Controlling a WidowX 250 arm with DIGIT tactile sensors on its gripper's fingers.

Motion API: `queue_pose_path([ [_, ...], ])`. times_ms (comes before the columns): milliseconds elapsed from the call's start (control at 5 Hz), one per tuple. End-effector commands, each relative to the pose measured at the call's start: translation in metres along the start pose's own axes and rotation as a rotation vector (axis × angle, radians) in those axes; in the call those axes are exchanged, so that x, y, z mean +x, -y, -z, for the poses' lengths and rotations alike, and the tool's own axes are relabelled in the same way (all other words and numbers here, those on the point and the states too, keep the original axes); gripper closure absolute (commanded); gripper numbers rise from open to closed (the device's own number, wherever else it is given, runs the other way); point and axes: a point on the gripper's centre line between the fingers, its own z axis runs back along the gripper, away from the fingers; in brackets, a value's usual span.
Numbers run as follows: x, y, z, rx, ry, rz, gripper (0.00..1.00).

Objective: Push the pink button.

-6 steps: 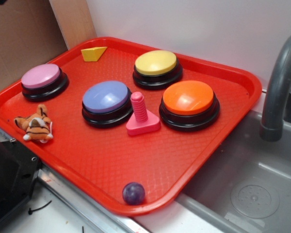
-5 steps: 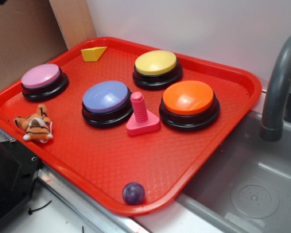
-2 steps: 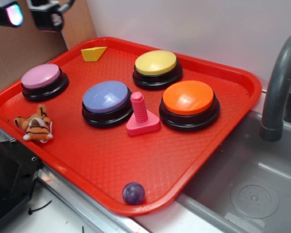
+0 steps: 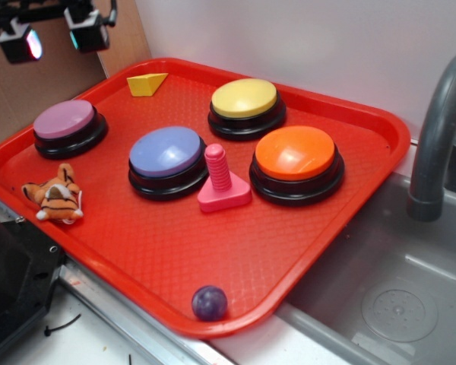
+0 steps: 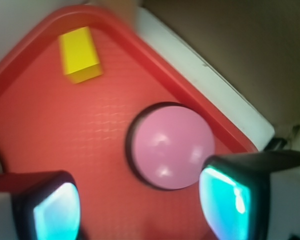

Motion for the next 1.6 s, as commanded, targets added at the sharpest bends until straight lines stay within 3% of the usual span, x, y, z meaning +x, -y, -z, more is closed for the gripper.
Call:
queue_pose_path([
  [0,0.006,-0.030,0.026,-0.015,0.047,-0.022,0.00],
  [400,0.000,-0.020,0.059,0.008,-0.030,0.096,0.00],
  [600,0.000,-0.019,0.067,0.052,-0.057,0.117,0.00],
  [800,0.002,-0.017,0.060,0.056,-0.099,0.136,0.00],
  [1400,0.008,0.003,0.009,0.052,-0.031,0.241,0.00],
])
